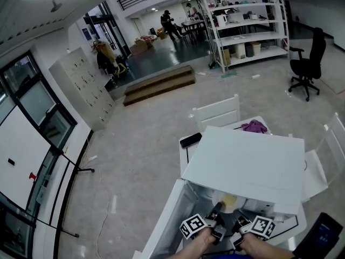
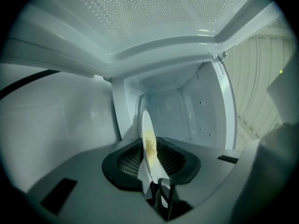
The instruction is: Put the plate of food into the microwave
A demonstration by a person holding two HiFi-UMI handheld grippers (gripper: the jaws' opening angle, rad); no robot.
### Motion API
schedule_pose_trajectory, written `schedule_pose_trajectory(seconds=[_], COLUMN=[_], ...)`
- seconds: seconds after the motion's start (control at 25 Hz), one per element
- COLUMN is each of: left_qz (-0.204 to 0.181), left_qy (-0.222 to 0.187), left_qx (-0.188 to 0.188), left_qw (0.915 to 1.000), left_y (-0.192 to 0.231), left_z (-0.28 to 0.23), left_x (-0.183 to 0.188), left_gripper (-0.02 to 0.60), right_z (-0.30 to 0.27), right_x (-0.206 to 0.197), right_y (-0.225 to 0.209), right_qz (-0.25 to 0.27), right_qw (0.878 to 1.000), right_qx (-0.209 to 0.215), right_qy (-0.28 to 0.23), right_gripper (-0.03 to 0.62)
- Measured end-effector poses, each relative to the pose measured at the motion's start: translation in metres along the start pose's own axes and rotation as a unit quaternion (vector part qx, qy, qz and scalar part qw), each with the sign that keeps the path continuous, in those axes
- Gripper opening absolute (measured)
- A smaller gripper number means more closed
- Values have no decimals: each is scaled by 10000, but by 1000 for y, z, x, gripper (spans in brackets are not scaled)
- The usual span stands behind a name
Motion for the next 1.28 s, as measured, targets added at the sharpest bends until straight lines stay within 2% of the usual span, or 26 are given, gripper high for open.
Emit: schedule_pose_trajectory(seconds=[0.12, 0.84, 1.28], left_qz=[-57, -655, -797], left_qy=[57, 434, 541], left_qx=[-118, -183, -186], left_qw=[9999, 9967, 9952], left_y=[-4, -3, -3], left_z=[-1, 4, 9], left_x=[0, -8, -7], left_gripper=[90, 91, 91], right_z=[0, -2, 0], right_x=[3, 7, 6], right_y=[0, -4, 0], right_qz=[-12, -66, 9], right_qw=[10000, 9997, 9998], right_qx=[-10, -34, -85], right_qy=[-64, -229, -200], right_gripper=[17, 18, 18])
Point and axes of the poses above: the fingertips, and each gripper's own axes: z backward along the fingers, y to its left, x out of its top, the point moved 1 cm from there along z, backward along the fingers, and after that the axes turned 1 degree about -z, right-handed, at the moved point
